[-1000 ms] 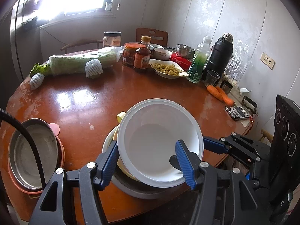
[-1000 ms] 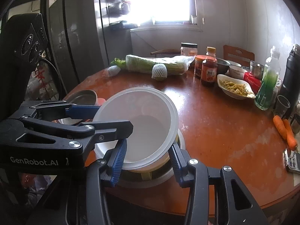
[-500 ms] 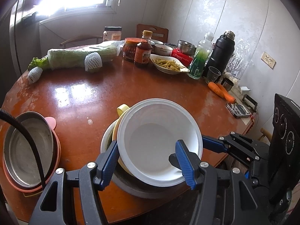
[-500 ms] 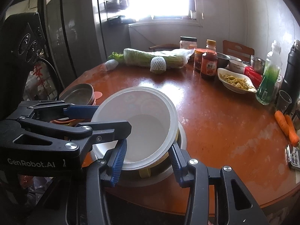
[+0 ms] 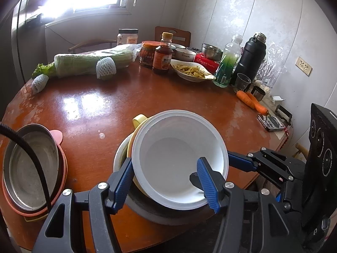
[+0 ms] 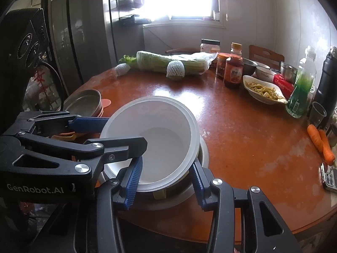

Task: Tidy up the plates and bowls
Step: 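Lower the paper bowl into the yellow-rimmed bowl with the left gripper, then open the left gripper to release the paper bowl and withdraw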

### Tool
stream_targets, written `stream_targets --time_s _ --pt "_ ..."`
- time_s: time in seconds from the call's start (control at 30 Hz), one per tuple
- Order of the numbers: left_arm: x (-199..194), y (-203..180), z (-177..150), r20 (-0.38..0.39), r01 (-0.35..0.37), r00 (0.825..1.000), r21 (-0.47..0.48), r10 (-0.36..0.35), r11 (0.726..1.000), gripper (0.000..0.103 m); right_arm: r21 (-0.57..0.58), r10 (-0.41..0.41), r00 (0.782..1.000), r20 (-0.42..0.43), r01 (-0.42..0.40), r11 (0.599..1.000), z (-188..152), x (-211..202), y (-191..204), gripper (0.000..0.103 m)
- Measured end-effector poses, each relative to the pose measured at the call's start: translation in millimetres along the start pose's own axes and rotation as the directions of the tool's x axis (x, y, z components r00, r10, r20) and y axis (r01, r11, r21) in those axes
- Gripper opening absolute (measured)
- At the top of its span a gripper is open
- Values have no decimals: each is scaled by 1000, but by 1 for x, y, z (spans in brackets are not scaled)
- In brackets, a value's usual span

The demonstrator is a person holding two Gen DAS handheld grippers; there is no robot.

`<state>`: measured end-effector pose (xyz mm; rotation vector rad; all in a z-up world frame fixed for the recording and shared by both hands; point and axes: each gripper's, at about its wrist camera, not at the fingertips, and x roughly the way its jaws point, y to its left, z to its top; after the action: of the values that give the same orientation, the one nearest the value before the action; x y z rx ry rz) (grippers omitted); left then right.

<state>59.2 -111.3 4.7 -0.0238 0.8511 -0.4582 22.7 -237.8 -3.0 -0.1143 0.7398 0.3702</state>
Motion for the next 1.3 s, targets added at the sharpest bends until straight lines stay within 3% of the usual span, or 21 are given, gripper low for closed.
stream_targets --time_s 1.3 --pt "-1 13 0 19 -13 1000 -34 14 999 60 23 -23 1000 -6 23 999 -3 1 -7 47"
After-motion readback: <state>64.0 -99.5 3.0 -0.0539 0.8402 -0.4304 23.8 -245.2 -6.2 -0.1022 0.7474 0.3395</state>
